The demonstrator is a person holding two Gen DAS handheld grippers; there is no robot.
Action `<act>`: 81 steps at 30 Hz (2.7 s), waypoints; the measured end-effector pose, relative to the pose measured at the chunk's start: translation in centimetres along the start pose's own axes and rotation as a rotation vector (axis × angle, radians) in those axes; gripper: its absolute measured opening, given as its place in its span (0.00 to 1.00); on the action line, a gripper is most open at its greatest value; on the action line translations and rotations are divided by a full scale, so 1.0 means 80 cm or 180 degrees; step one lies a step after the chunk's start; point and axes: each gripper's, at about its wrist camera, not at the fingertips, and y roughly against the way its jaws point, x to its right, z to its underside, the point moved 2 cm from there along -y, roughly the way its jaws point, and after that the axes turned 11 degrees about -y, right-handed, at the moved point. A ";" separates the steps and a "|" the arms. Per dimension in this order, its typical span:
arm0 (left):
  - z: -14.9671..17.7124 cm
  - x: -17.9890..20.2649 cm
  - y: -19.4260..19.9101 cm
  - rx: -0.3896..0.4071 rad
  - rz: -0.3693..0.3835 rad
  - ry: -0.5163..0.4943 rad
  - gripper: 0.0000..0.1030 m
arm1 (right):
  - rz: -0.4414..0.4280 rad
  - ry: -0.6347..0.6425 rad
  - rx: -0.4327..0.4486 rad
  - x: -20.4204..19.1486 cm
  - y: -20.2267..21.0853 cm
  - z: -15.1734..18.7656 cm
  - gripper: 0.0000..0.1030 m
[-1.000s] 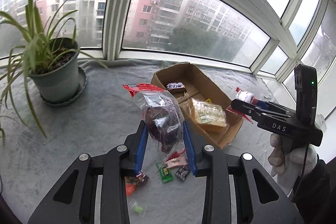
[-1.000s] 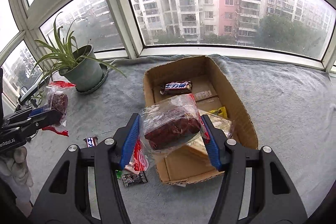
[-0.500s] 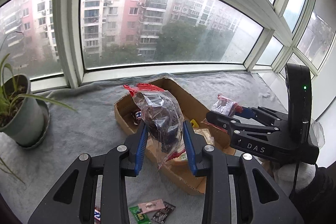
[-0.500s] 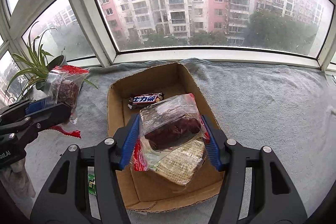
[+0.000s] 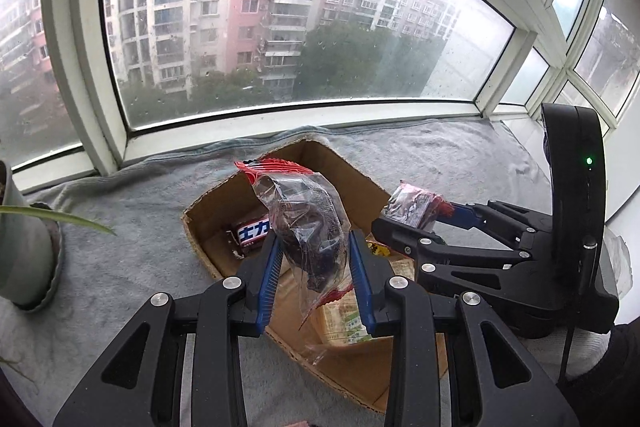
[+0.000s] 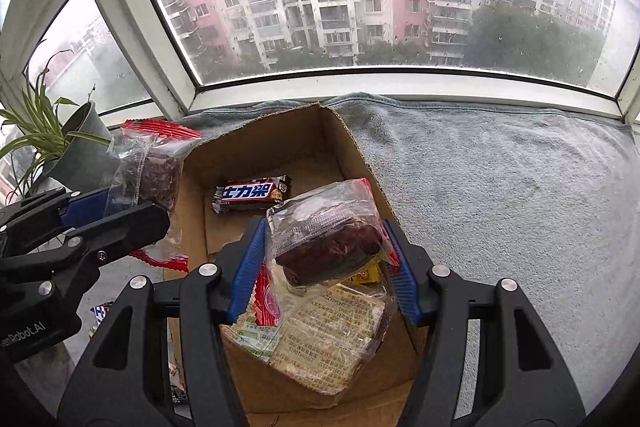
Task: Organize snacks
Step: 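Carry both bags over the box and open both grippers to release, then lift both grippers away from the box toward the loose sweets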
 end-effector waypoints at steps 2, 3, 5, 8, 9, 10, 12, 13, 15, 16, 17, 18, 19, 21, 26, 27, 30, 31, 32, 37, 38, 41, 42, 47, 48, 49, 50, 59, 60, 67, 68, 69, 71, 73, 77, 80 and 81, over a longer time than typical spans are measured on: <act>0.000 0.001 -0.006 -0.0020 -0.0009 0.0000 0.31 | 0.0019 0.0012 -0.0022 -0.001 -0.005 0.001 0.59; 0.000 0.001 -0.009 -0.0030 -0.0022 0.0003 0.31 | 0.0025 0.0016 -0.0034 -0.001 -0.008 0.001 0.59; 0.000 0.000 -0.013 -0.0047 -0.0014 0.0017 0.31 | 0.0045 0.0015 -0.0047 0.001 -0.011 0.002 0.59; 0.002 0.001 -0.018 -0.0073 -0.0019 0.0009 0.31 | 0.0075 -0.0007 -0.0045 0.005 -0.014 0.001 0.59; 0.002 0.001 -0.020 -0.0083 -0.0015 0.0005 0.31 | 0.0085 -0.0010 -0.0041 0.006 -0.014 0.001 0.59; 0.002 0.002 -0.021 -0.0094 -0.0018 0.0000 0.32 | 0.0099 -0.0007 -0.0041 0.007 -0.014 0.001 0.60; 0.001 0.003 -0.021 -0.0103 -0.0035 -0.0004 0.32 | 0.0119 0.0004 -0.0040 0.008 -0.013 0.001 0.61; 0.000 0.004 -0.021 -0.0108 -0.0041 -0.0008 0.33 | 0.0134 0.0008 -0.0035 0.009 -0.012 0.001 0.61; -0.001 0.003 -0.020 -0.0118 -0.0049 -0.0009 0.44 | 0.0149 0.0010 -0.0019 0.010 -0.009 0.001 0.63; -0.002 0.003 -0.018 -0.0099 -0.0059 -0.0007 0.50 | 0.0156 0.0009 -0.0006 0.010 -0.008 0.001 0.68; -0.003 0.003 -0.017 -0.0079 -0.0065 -0.0006 0.50 | 0.0160 0.0010 0.0006 0.009 -0.007 0.001 0.69; -0.004 0.004 -0.015 -0.0070 -0.0065 -0.0007 0.50 | 0.0166 0.0011 0.0007 0.009 -0.005 0.001 0.69; -0.005 0.004 -0.014 -0.0066 -0.0061 -0.0011 0.50 | 0.0165 0.0016 0.0005 0.009 -0.004 0.001 0.69; -0.005 0.003 -0.012 -0.0057 -0.0071 -0.0019 0.50 | 0.0177 0.0029 0.0014 0.007 -0.001 0.001 0.69; -0.006 0.002 -0.002 -0.0021 -0.0071 -0.0009 0.50 | 0.0198 0.0073 0.0056 0.002 0.012 0.002 0.69; -0.005 0.003 0.002 -0.0008 -0.0072 -0.0010 0.50 | 0.0195 0.0074 0.0066 0.000 0.016 0.003 0.69; -0.006 0.003 0.014 0.0042 -0.0077 -0.0016 0.50 | 0.0189 0.0093 0.0115 -0.005 0.032 0.005 0.69; -0.006 0.003 0.019 0.0062 -0.0069 -0.0016 0.50 | 0.0193 0.0108 0.0138 -0.007 0.039 0.006 0.69; -0.006 0.004 0.025 0.0085 -0.0063 -0.0020 0.50 | 0.0194 0.0126 0.0163 -0.009 0.046 0.008 0.69; -0.004 0.008 0.061 0.0215 -0.0066 -0.0044 0.50 | 0.0147 0.0180 0.0283 -0.021 0.086 0.017 0.69; -0.002 0.008 0.070 0.0242 -0.0071 -0.0043 0.50 | 0.0128 0.0190 0.0306 -0.024 0.094 0.020 0.69; 0.004 0.009 0.095 0.0314 -0.0086 -0.0065 0.50 | 0.0075 0.0226 0.0373 -0.034 0.119 0.029 0.69; 0.006 0.009 0.104 0.0340 -0.0102 -0.0086 0.50 | 0.0052 0.0239 0.0395 -0.038 0.128 0.032 0.69; 0.017 0.011 0.152 0.0511 -0.0136 -0.0118 0.50 | -0.0089 0.0266 0.0502 -0.058 0.168 0.053 0.69; 0.020 0.012 0.162 0.0541 -0.0148 -0.0127 0.50 | -0.0116 0.0280 0.0516 -0.063 0.176 0.058 0.69; 0.023 0.012 0.171 0.0572 -0.0160 -0.0139 0.50 | -0.0142 0.0300 0.0526 -0.067 0.183 0.063 0.69; 0.026 0.013 0.179 0.0601 -0.0169 -0.0155 0.50 | -0.0170 0.0319 0.0540 -0.072 0.190 0.069 0.69; 0.086 -0.008 0.250 0.0672 -0.0208 -0.0128 0.50 | -0.0406 0.0499 0.0501 -0.107 0.233 0.135 0.70; 0.097 -0.015 0.257 0.0658 -0.0232 -0.0103 0.50 | -0.0432 0.0517 0.0465 -0.110 0.234 0.143 0.70; 0.182 -0.070 0.289 0.0396 -0.0428 0.0157 0.50 | -0.0522 0.0727 0.0158 -0.139 0.217 0.199 0.70; 0.195 -0.077 0.290 0.0356 -0.0454 0.0200 0.50 | -0.0543 0.0756 0.0109 -0.143 0.212 0.209 0.70; 0.208 -0.081 0.290 0.0304 -0.0468 0.0240 0.50 | -0.0570 0.0787 0.0047 -0.149 0.206 0.218 0.70; 0.234 -0.087 0.287 0.0190 -0.0481 0.0307 0.50 | -0.0606 0.0850 -0.0071 -0.158 0.193 0.237 0.70; 0.259 -0.088 0.281 0.0070 -0.0451 0.0385 0.50 | -0.0652 0.0914 -0.0202 -0.168 0.179 0.256 0.70; 0.308 -0.078 0.259 -0.0207 -0.0302 0.0508 0.50 | -0.0681 0.1066 -0.0429 -0.188 0.153 0.292 0.70; 0.337 -0.062 0.241 -0.0377 -0.0215 0.0575 0.50 | -0.0691 0.1174 -0.0533 -0.202 0.136 0.310 0.70; 0.348 -0.056 0.234 -0.0435 -0.0163 0.0595 0.50 | -0.0699 0.1197 -0.0564 -0.205 0.131 0.315 0.70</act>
